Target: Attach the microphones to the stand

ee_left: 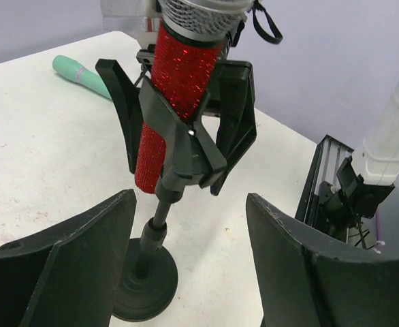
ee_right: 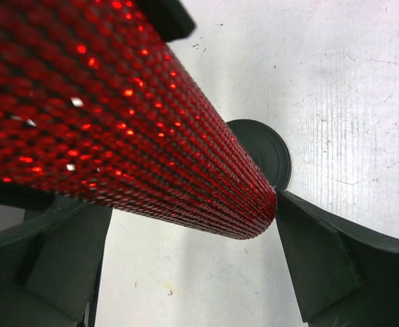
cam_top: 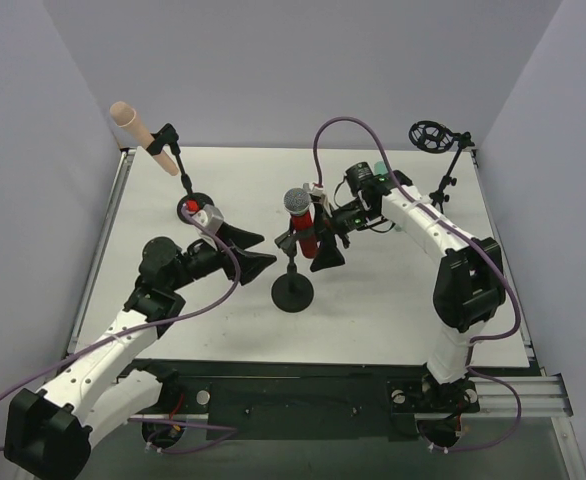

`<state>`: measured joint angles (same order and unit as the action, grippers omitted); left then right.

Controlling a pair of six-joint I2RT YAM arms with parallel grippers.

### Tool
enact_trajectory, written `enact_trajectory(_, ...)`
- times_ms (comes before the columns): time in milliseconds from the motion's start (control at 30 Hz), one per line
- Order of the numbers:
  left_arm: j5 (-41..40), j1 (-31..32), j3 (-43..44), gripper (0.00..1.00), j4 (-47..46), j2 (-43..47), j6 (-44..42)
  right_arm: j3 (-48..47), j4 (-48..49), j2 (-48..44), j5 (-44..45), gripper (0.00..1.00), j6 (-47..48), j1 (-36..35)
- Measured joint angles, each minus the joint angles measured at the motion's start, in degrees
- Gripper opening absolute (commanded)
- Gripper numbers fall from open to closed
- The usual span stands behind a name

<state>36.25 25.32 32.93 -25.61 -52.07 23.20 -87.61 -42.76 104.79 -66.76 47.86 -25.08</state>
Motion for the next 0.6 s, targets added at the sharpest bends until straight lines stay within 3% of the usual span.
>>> enact_trajectory(233, -1.88, 4.39, -1.86, 0.77, 2.27, 1.84, -5.49, -0.04, -1.9, -0.79, 0.94, 1.0, 1.62, 1.53)
enact_trajectory(467, -11.89, 13.09, -5.7, 0.81, 2.69, 0.57, -13.62, 0.52, -2.93, -4.42, 6.78, 1.0, 1.88, 3.61)
enact_trajectory(600, -15.91, 14.75, -8.07, 0.82, 0.83, -1.99, -16.2, 1.88, -3.23, -9.05, 10.75, 1.0, 1.46, 4.11)
